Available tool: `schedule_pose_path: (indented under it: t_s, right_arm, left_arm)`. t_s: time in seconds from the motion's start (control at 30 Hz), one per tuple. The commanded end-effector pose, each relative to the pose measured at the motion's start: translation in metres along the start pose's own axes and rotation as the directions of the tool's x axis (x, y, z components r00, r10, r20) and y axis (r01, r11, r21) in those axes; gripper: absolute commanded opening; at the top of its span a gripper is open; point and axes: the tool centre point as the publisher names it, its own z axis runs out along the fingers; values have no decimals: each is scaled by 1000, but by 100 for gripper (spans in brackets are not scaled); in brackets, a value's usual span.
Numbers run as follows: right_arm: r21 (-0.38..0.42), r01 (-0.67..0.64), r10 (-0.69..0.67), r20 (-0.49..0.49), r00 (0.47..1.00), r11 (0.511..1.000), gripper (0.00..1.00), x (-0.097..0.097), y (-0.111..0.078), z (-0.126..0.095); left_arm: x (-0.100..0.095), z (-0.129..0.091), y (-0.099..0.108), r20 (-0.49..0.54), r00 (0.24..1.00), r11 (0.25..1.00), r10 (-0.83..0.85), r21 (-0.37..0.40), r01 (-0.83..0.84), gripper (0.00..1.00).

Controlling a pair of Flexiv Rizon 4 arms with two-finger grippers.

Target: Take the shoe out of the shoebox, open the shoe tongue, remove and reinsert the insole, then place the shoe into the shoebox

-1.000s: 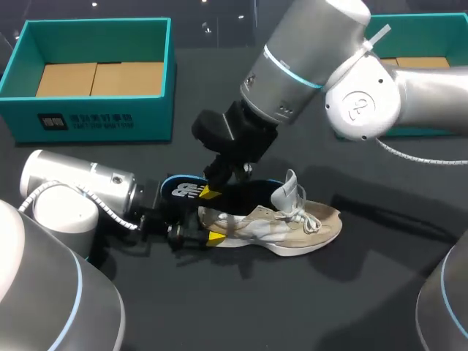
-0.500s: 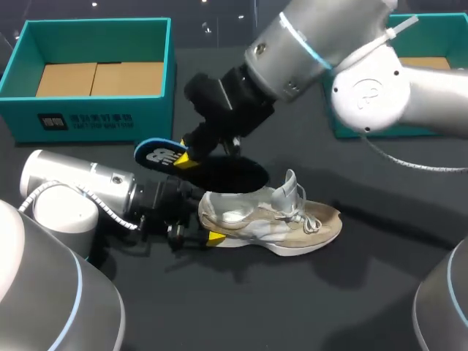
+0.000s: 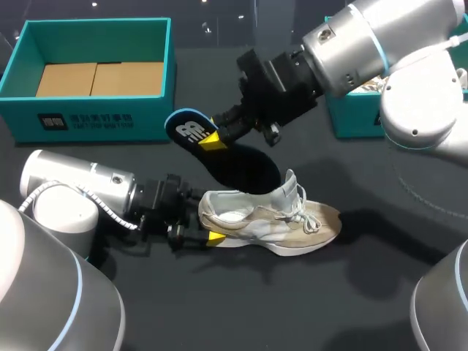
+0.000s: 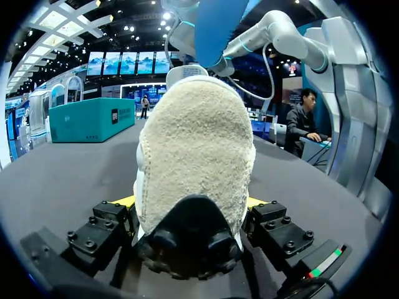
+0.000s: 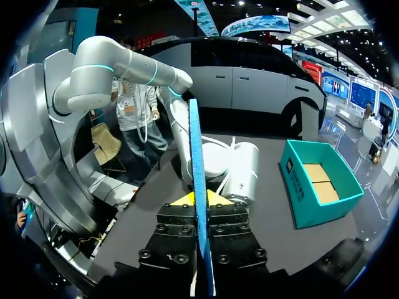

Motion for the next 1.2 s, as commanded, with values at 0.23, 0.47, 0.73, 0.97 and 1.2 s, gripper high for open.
schedule_pose_path:
  t_s: [0.23, 0.47, 0.73, 0.97, 1.2]
  right_arm:
    - [-142, -159, 158, -17, 987, 977, 0, 20, 7, -39]
    - [-266, -254, 243, -75, 967, 930, 0, 40, 14, -61]
    - [-233, -323, 322, -41, 946, 918, 0, 48, 15, -70]
    - [-233, -323, 322, -41, 946, 918, 0, 48, 15, -70]
    - [-349, -397, 423, -2, 906, 849, 0, 60, 5, -85]
  left_arm:
    - [1, -2, 3, 1, 1000, 1000, 0, 0, 0, 0]
    - [1, -2, 3, 1, 1000, 1000, 0, 0, 0, 0]
    - [1, -2, 3, 1, 1000, 1000, 0, 0, 0, 0]
    - [1, -2, 3, 1, 1000, 1000, 0, 0, 0, 0]
    - [1, -2, 3, 1, 1000, 1000, 0, 0, 0, 0]
